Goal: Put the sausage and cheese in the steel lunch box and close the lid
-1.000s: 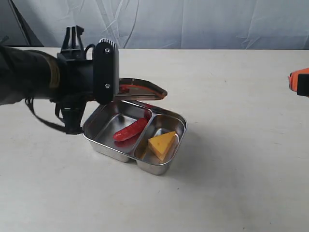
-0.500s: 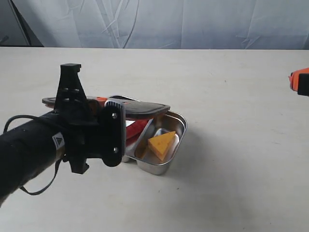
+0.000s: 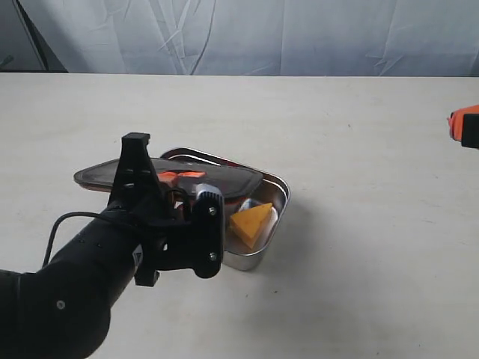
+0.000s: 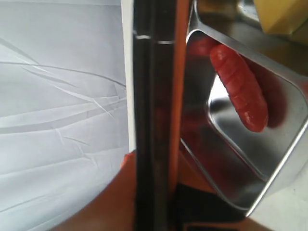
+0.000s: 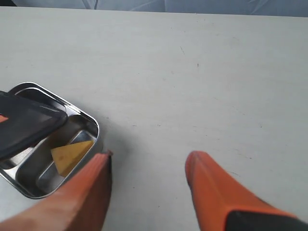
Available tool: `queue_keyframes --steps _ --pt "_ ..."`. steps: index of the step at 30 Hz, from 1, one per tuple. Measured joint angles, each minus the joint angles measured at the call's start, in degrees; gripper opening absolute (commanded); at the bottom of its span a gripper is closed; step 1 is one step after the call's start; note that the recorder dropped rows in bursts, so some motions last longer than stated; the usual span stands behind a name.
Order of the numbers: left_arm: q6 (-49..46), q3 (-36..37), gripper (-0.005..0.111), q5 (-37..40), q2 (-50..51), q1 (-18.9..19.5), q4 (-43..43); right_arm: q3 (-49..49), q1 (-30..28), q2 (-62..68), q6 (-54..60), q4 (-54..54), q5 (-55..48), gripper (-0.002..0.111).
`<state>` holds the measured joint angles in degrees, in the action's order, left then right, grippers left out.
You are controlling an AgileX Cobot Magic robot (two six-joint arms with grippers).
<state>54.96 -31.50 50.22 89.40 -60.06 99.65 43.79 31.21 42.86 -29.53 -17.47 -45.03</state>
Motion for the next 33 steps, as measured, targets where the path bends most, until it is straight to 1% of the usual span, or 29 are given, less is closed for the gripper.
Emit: queue_keyframes --steps 5,12,21,29,33 --pt "2.33 -2.17 0.000 1.12 1.95 -0.05 0.00 0.00 0.00 0.00 0.00 0.00 0.00 0.049" --pt "3.03 -3.15 0.000 1.64 6.10 -0.18 0.49 0.00 0.00 0.00 0.00 0.00 0.00 0.049" --pt "5.23 -3.34 0.000 3.52 9.71 -2.77 0.49 0.00 0.00 0.00 0.00 0.00 0.00 0.049" --pt "5.65 -3.34 0.000 3.76 10.16 -2.87 0.61 0.00 0.00 0.00 0.00 0.22 0.00 0.049" --pt "5.78 -3.34 0.000 2.66 10.16 -2.87 0.61 0.00 0.00 0.00 0.00 0.22 0.00 0.049"
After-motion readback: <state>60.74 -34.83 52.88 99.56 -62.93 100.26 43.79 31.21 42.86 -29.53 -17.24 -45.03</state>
